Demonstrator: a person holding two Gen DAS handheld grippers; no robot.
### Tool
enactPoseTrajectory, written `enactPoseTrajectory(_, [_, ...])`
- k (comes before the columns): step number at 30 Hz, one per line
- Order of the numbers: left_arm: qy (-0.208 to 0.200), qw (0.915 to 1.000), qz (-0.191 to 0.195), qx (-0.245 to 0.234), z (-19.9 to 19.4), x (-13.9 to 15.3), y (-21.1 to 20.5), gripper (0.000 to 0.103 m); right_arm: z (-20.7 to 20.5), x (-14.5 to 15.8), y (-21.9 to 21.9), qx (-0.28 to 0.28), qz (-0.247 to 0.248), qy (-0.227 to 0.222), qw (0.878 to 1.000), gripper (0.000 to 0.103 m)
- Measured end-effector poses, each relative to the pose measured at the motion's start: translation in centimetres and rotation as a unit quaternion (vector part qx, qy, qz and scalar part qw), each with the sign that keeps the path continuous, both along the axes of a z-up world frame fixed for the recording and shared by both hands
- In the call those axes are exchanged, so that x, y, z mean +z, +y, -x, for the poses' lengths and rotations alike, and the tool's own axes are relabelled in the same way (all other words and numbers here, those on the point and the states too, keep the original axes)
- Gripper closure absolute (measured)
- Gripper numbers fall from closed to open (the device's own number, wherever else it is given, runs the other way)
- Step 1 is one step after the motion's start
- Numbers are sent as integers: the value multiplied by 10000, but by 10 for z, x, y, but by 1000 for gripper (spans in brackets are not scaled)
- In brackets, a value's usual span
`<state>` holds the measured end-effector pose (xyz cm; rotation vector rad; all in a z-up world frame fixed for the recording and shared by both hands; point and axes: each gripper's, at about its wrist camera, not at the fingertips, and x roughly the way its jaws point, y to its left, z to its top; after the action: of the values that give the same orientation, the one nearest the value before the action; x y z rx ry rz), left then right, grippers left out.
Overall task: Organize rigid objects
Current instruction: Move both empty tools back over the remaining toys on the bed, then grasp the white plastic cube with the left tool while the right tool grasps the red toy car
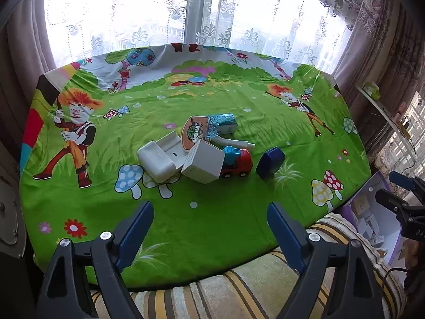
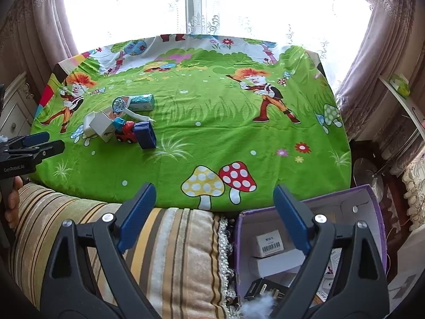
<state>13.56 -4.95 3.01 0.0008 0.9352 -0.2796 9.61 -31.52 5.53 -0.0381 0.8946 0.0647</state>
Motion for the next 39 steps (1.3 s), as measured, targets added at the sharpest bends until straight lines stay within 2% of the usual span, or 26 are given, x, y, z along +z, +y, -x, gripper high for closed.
enactPoseTrajectory(7, [201, 9991, -347, -165, -30, -21, -17, 19, -23, -7, 27, 261, -64, 114, 9996, 11])
enactPoseTrajectory(17, [150, 9953, -936, -192, -64, -40, -30, 19, -49, -13, 55, 518, -10, 159, 9985, 12])
enactPoseTrajectory(22, [198, 9944, -1006, -257, -74, -49, -30, 19, -58, -17, 67, 633, 45, 206, 9978, 12])
enactPoseTrajectory(24, [191, 9942, -1015, -308, -76, -51, -31, 21, -62, -19, 71, 645, 50, 236, 9976, 12])
enactPoseTrajectory(26, [246, 9941, -997, -354, -78, -54, -32, 36, -65, -20, 75, 667, 57, 256, 9974, 12])
enactPoseTrajectory(30, [421, 9952, -800, -369, -83, -61, -26, 52, -71, -21, 85, 707, 68, 279, 9971, 13])
enactPoseTrajectory(39, [489, 9981, -220, -310, -77, -56, -12, 56, -84, -22, 109, 723, -100, 415, 9965, 20])
